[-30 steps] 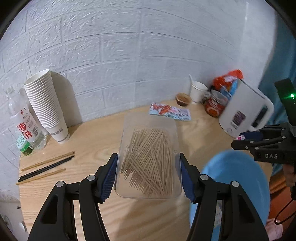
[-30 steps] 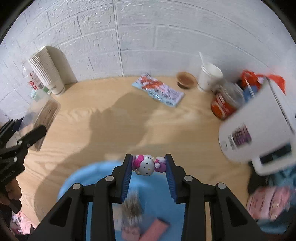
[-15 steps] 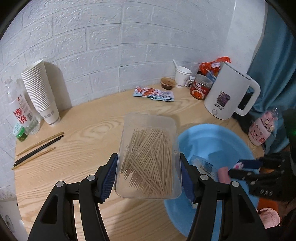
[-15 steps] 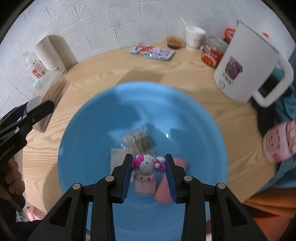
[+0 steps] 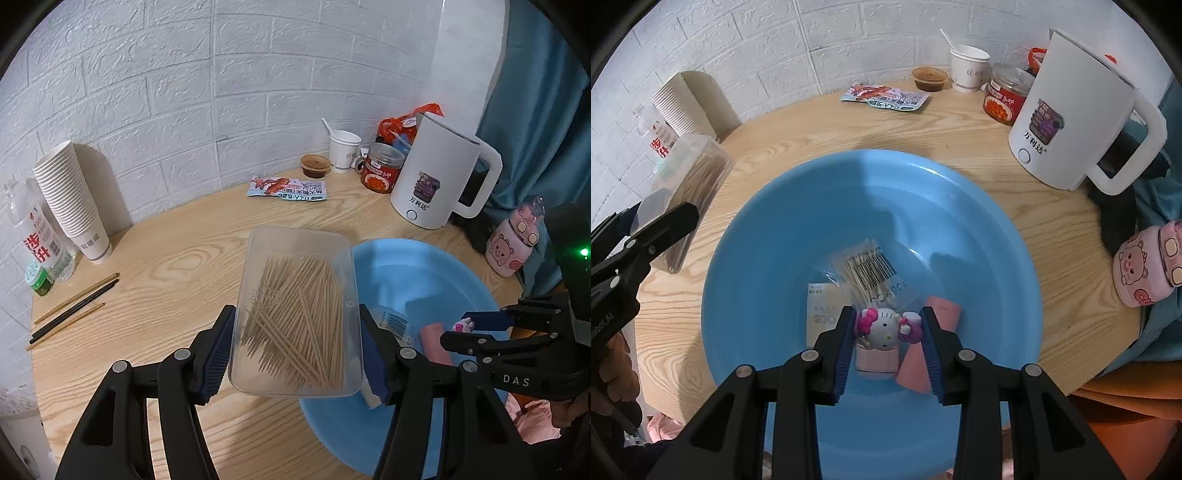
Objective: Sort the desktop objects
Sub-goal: 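Carry the clear toothpick box over the blue basin with the left tool while right tool holds figurine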
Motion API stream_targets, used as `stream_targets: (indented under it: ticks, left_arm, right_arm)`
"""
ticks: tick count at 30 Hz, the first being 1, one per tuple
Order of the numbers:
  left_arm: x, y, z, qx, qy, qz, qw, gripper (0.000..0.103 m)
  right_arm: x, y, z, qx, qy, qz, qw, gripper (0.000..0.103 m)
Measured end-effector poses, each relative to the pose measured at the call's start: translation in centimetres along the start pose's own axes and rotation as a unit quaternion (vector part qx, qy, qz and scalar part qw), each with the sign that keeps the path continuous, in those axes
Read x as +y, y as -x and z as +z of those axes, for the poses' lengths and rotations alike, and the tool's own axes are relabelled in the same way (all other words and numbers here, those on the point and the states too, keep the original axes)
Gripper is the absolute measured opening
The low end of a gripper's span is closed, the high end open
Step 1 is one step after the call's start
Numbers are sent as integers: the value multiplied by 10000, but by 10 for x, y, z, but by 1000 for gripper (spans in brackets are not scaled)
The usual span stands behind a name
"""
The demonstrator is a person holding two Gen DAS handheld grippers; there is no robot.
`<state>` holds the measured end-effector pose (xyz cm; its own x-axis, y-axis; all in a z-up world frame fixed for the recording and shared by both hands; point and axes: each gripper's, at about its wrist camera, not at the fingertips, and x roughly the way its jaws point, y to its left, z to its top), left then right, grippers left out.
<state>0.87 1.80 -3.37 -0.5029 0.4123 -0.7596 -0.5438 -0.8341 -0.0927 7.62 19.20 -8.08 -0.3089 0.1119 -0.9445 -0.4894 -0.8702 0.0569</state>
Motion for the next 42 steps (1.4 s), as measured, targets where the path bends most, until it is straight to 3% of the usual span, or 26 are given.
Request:
stream_targets:
  ticks: [27,42]
  left_arm:
    - [-10,-8,-2,151,-179,-129,9996,60]
    - [-35,-35,-9,489,-639,-460,9957,60]
  right_arm:
    - [-4,-5,-1,54,-50,-54,10000,36]
    - [-12,-9,-13,148,-266,-6,9995,36]
